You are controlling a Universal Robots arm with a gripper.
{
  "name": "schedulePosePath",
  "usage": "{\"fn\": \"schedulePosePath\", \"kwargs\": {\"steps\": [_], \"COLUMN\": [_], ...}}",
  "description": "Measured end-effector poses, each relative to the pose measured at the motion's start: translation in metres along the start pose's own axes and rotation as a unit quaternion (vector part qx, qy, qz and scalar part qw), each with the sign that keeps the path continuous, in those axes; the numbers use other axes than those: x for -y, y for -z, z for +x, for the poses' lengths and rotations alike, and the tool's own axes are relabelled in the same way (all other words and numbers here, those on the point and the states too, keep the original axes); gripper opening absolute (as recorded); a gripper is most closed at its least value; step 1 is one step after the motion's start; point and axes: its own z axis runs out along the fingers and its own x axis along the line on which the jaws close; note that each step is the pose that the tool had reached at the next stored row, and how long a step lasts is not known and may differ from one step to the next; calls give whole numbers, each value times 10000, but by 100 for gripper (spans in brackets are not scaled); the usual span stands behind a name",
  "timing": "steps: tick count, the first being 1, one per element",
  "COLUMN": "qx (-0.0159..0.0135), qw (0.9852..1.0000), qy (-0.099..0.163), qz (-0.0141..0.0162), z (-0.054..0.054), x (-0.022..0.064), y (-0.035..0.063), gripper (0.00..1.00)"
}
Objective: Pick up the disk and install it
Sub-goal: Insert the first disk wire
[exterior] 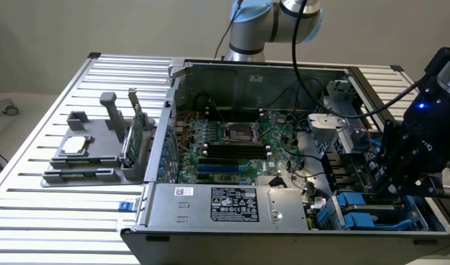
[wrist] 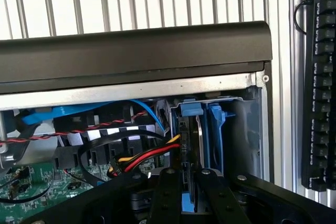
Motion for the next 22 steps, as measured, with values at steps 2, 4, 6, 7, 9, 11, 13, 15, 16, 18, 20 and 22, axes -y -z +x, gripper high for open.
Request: {"fn": "schedulePosePath", "kwargs": {"steps": [2,4,6,7,9,11,13,15,16,18,20,22], "qx": [0,3,4,4,5,7,8,7,8,7,8,10], "qw": [10000,10000,10000,10000,10000,10000,10000,10000,10000,10000,9999,9999], "qy": [-9,-17,-25,-29,-36,-43,-44,-44,-44,-43,-43,-43], "qz": [10,20,33,40,57,71,81,84,85,89,93,97], "z": [0,1,2,2,3,5,8,13,15,20,23,23], "x": [-1,-3,-6,-7,-10,-14,-18,-19,-19,-20,-20,-21], "y": [-5,-9,-13,-15,-18,-19,-20,-20,-20,-15,-4,13], "gripper": [17,17,17,17,17,17,17,17,17,17,17,17]}}
